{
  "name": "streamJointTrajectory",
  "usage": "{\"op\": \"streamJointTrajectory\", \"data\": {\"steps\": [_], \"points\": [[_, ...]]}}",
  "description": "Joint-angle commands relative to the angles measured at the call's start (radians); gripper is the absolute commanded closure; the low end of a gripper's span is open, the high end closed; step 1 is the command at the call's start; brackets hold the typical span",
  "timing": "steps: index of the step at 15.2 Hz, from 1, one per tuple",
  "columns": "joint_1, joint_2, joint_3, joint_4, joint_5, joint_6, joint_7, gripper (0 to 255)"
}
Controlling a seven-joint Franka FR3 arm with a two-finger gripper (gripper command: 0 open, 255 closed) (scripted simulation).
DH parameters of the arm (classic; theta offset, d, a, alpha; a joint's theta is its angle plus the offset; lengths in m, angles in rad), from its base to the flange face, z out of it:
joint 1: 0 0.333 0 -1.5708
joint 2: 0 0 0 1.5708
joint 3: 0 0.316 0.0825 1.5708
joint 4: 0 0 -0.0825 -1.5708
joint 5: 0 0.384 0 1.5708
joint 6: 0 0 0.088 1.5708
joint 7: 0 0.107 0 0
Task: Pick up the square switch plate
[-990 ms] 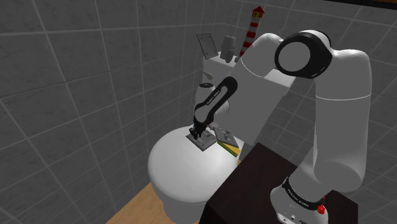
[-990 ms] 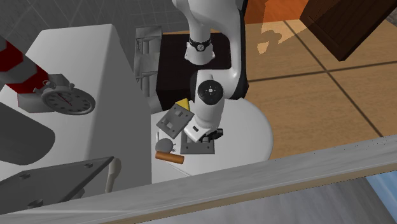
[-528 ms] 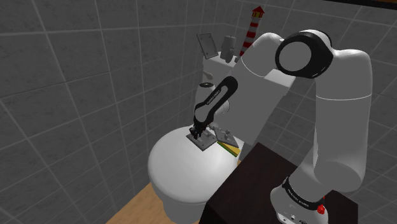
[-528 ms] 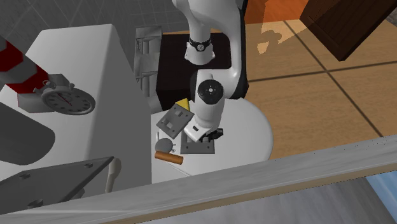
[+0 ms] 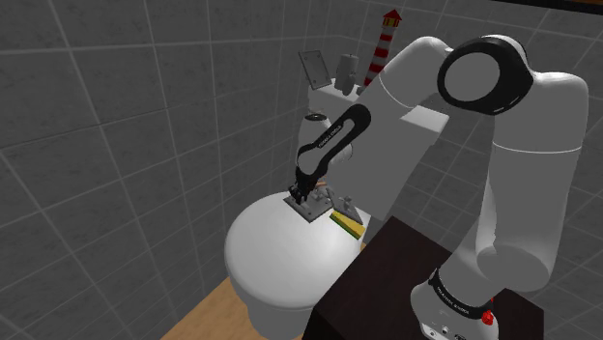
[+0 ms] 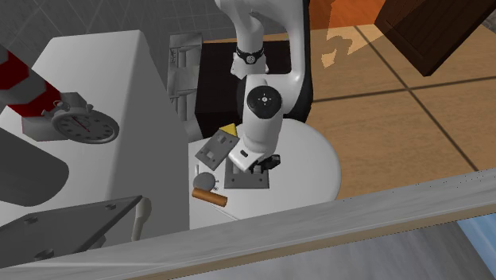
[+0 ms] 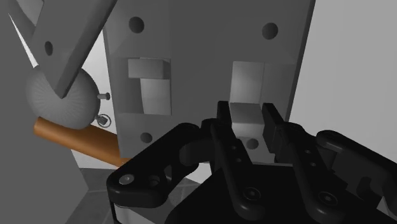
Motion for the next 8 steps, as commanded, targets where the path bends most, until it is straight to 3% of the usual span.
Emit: {"op": "streamJointTrajectory", "data": {"steps": [1,8], "points": [[0.001,-0.026,-0.001,-0.003,-0.002,-0.024,0.002,255],[0.003,-0.089,-0.004,-0.006,-0.007,-0.083,0.005,255]]}}
